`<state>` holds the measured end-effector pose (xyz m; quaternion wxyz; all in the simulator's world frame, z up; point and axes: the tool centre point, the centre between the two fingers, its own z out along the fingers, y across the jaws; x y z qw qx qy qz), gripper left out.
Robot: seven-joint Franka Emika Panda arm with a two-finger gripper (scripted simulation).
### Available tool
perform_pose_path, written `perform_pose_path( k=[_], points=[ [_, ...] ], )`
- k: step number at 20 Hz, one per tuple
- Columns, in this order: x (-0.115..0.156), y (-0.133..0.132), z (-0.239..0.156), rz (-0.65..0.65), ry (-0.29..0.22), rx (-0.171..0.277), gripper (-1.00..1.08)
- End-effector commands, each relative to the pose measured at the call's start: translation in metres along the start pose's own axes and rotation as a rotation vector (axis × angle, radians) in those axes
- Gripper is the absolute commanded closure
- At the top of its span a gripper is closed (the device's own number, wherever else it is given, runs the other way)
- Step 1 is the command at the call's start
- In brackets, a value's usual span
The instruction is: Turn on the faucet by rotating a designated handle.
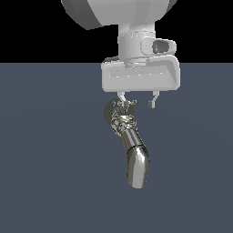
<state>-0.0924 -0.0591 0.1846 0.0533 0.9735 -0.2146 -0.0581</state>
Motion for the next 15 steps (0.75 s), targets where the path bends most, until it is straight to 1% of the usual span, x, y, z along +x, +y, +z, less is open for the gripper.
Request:
perform_pose_path(
  k=[1, 2, 3, 4, 5, 6, 7, 8, 9, 10, 11, 12, 13, 14, 15],
  points=[
    [0.068, 0.048, 0.013, 0.094, 0.072, -0.005, 0.56],
    [0.068, 0.082, 0.007, 0.176, 0.086, -0.022, 0.56],
    [0.076, 0.086, 0.005, 0.211, 0.106, -0.025, -0.06],
    [0.084, 0.095, 0.006, 0.217, 0.132, -0.045, 0.33],
    [0.092, 0.100, 0.007, 0.234, 0.153, -0.055, -0.80],
    [0.101, 0.104, 0.006, 0.304, 0.160, -0.017, -0.80],
    [0.116, 0.112, 0.006, 0.211, 0.187, -0.042, -0.77],
    [0.107, 0.076, 0.001, 0.150, 0.204, -0.059, -0.77],
    [0.116, 0.082, 0.008, 0.138, 0.206, -0.074, 0.06],
    [0.122, 0.066, 0.010, 0.099, 0.189, -0.066, -0.26],
    [0.108, 0.049, 0.037, -0.001, 0.191, -0.062, -0.36],
    [0.095, -0.006, 0.039, -0.101, 0.192, -0.058, -0.36],
    [0.050, -0.057, 0.077, -0.086, 0.124, -0.028, -0.34],
    [0.068, -0.038, 0.061, -0.175, 0.129, -0.073, 0.48],
    [0.062, -0.051, 0.064, -0.200, 0.130, -0.086, 0.48]
  ],
)
